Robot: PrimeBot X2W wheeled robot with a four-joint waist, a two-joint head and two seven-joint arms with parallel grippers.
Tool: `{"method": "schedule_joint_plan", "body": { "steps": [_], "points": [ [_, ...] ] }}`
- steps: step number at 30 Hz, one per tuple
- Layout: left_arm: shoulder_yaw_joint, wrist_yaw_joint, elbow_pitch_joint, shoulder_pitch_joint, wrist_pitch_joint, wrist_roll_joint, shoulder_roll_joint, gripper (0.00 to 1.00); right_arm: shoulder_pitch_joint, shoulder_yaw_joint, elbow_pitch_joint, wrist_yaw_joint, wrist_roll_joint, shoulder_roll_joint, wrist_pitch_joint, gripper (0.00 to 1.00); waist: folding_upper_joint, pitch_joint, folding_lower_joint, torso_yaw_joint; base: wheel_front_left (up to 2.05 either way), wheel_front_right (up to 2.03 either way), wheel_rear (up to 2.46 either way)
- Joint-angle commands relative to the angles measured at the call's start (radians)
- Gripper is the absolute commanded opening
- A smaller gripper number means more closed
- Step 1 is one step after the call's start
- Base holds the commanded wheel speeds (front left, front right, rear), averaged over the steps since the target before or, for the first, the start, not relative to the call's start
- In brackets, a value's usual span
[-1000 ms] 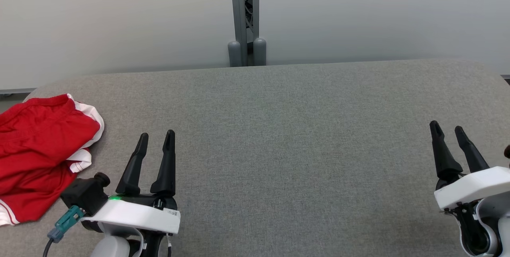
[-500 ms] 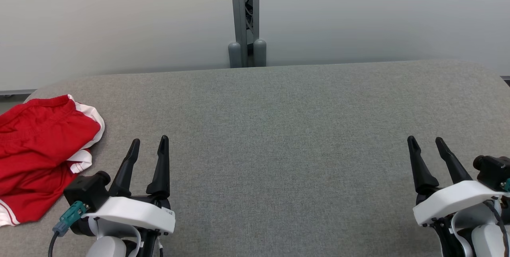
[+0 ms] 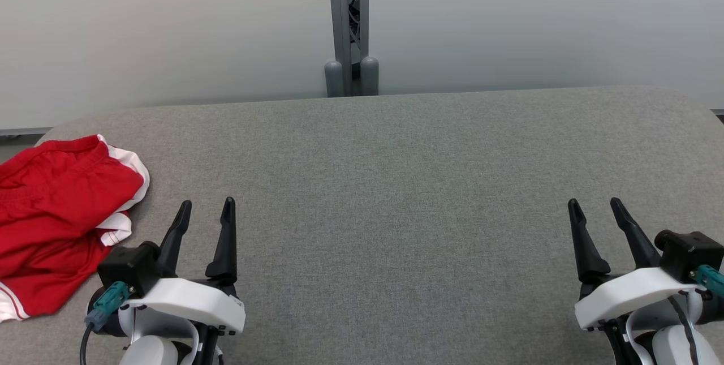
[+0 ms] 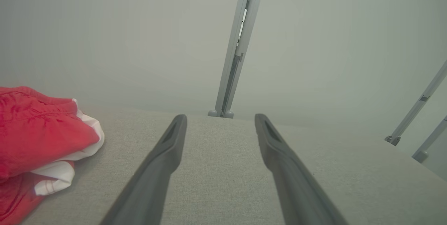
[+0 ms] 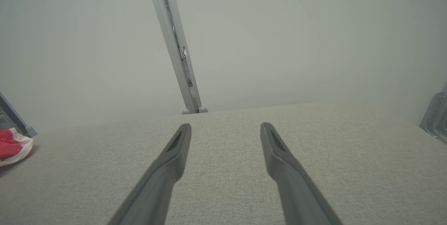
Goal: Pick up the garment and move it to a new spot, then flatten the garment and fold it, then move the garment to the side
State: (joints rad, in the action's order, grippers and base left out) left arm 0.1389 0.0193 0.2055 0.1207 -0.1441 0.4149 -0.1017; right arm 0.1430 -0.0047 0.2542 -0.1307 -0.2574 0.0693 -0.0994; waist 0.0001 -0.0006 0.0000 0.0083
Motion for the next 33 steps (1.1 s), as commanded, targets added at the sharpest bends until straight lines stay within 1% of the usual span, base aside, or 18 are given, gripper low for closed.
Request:
{"method": "schedule_joint_plan", "body": {
  "steps": [1, 18, 23, 33],
  "points": [
    [-0.007, 0.009, -0.003, 0.02, 0.002, -0.019, -0.005, 1.0, -0.001, 0.001, -0.009, 0.0, 0.019, 0.003, -0.016, 1.0, -0.0001, 0.0, 0.0, 0.0, 0.0, 0.0, 0.0],
    [-0.015, 0.043, 0.007, 0.006, 0.043, -0.118, -0.006, 1.0, -0.024, -0.012, -0.018, 0.0, 0.072, -0.013, -0.071, 1.0, -0.0001, -0.001, 0.0, 0.006, 0.0, 0.0, 0.0],
    [-0.013, 0.04, 0.015, 0.009, 0.052, -0.144, -0.013, 1.0, -0.031, -0.01, -0.021, 0.0, 0.085, -0.015, -0.087, 1.0, -0.0001, 0.0, 0.0, 0.005, 0.0, 0.0, 0.0],
    [-0.008, 0.056, 0.013, 0.021, 0.073, -0.199, -0.017, 1.0, -0.039, 0.006, -0.008, 0.0, 0.11, -0.017, -0.099, 1.0, -0.0001, 0.005, 0.0, 0.006, 0.0, 0.0, 0.0]
  ]
}}
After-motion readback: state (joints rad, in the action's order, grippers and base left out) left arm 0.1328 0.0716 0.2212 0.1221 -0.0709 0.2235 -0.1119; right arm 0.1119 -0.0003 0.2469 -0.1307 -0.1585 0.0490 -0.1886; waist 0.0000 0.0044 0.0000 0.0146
